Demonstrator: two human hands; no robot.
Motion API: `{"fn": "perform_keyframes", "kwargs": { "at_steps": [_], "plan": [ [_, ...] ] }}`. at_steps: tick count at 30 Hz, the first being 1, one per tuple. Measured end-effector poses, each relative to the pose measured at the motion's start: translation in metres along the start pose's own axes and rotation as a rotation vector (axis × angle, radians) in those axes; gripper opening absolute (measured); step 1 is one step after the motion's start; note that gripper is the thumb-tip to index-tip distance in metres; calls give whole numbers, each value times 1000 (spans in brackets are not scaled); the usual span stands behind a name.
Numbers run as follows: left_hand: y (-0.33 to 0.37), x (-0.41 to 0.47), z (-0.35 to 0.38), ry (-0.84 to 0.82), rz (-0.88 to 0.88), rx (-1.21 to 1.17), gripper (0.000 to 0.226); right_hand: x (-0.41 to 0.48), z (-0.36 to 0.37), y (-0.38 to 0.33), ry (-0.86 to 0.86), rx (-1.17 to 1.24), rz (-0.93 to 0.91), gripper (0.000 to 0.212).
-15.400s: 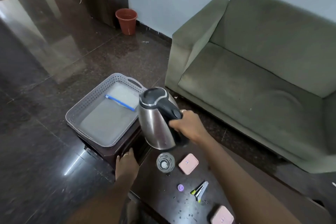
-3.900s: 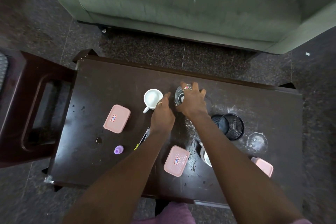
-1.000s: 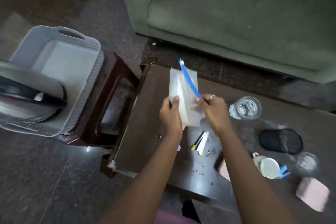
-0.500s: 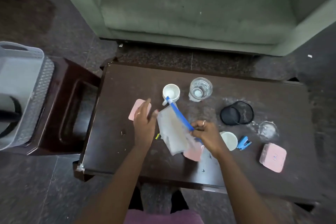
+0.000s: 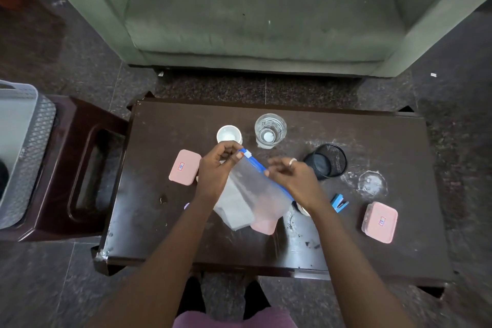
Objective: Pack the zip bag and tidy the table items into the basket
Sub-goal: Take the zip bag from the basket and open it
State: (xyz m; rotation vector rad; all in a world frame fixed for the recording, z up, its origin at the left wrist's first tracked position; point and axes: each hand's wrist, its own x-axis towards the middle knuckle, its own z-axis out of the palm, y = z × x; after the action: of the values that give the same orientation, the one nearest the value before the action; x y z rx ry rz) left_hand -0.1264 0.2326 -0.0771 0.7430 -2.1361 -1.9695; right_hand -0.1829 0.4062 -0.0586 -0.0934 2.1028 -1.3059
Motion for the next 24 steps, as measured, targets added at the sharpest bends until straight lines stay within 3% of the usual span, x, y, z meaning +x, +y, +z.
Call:
{"fn": "perform_keyframes", "kwargs": {
  "at_steps": [5, 10, 15, 20, 24],
  "plan": [
    [-2, 4, 7, -23, 29, -13, 34, 15, 20, -28, 111, -149, -180, 25],
    [-7, 7, 9, -8, 38, 57, 38, 26, 32, -30, 136, -284, -192, 8],
    [-12, 11, 9, 64, 22, 96, 31, 24, 36, -19, 191, -472, -152, 5],
    [-12, 28, -10, 245, -41, 24, 30, 9, 30, 12, 83, -515, -36, 7],
    [-16, 36, -22, 269, -43, 36, 20, -7, 25, 31, 47, -449, 14, 8]
  ]
}}
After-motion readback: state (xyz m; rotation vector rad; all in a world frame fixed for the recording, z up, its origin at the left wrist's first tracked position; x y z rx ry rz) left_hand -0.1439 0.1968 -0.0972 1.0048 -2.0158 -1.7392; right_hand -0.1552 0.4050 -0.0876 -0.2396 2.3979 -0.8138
